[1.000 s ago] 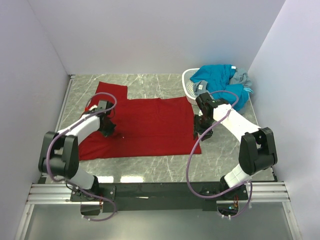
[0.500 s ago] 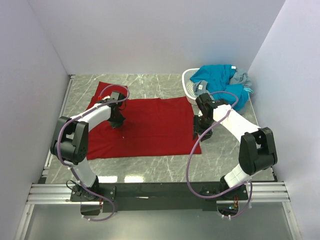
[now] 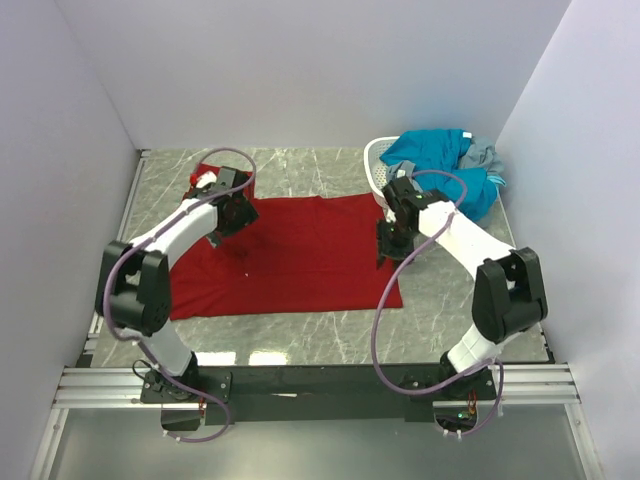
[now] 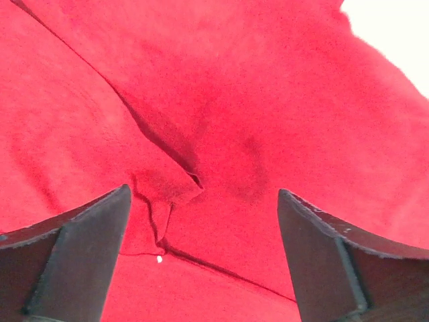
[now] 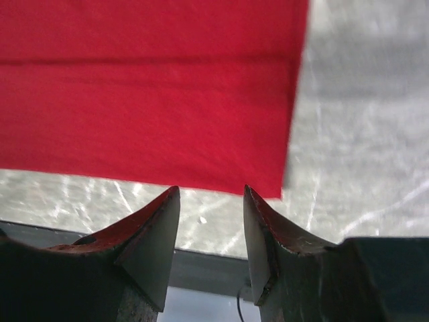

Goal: Fold and stack the t-shirts
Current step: Fold the tshirt

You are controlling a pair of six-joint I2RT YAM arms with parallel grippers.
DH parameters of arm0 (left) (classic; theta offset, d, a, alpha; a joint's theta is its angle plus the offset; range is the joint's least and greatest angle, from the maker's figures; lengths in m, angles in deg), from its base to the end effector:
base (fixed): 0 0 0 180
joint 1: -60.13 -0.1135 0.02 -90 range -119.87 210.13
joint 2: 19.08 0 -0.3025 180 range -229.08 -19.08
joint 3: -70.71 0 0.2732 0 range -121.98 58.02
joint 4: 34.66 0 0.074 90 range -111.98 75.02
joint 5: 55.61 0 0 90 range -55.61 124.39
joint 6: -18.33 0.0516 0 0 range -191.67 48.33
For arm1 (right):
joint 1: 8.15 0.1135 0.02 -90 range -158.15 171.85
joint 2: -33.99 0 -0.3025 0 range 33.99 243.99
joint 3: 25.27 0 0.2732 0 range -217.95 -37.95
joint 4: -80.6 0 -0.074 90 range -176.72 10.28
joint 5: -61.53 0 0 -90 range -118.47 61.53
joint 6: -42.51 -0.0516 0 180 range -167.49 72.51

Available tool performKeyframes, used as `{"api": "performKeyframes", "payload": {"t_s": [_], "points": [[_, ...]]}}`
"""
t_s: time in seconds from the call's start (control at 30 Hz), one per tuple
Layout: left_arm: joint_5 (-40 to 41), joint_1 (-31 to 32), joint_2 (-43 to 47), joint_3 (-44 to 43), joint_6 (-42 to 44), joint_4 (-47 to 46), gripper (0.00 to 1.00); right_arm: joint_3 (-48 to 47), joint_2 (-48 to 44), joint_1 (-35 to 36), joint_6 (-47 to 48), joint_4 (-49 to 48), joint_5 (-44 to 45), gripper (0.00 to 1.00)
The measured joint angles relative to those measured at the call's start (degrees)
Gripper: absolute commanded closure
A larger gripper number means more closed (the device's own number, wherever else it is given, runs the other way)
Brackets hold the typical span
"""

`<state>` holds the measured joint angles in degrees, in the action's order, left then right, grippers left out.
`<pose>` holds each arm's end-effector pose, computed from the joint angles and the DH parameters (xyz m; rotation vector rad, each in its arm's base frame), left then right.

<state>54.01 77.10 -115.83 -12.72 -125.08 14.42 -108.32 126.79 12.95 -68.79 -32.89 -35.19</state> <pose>0.3668 -0.0938 0.2423 -0.9023 2.3941 -0.0006 0.3092 0.1258 0.2477 -0.0157 2.9465 0.2897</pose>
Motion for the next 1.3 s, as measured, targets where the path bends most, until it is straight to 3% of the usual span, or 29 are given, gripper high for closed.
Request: {"api": "performKeyframes", "payload": {"t_s": [0.13,0.3,0.47,0.8,1.1,1.3], "points": [[1.1,-1.0,4.6,0.8,0.3,-0.5,0.02,-3.7,2.8,1.2,1.3,-1.6,0.0,0.5],[1.0,-5.6,9.4,9.3,0.9,-3.1,0.01,-5.1,7.3,1.6,2.9,-5.5,0.0,0.52],[0.8,-8.7,10.1,18.1,1.9,-4.1,0.01,-5.0,11.4,1.6,3.8,-9.2,-0.4,0.53],[1.0,-12.8,11.3,26.0,2.3,-6.8,0.0,-1.9,15.4,1.6,3.5,-10.9,-1.1,0.53],[1.3,-15.1,16.0,29.9,-1.6,-5.8,0.01,3.2,12.6,1.8,2.3,-11.0,-4.8,0.53],[0.7,-15.3,25.1,34.1,-7.0,2.6,0.01,6.9,10.2,2.8,1.8,-9.2,-6.6,0.53]]}}
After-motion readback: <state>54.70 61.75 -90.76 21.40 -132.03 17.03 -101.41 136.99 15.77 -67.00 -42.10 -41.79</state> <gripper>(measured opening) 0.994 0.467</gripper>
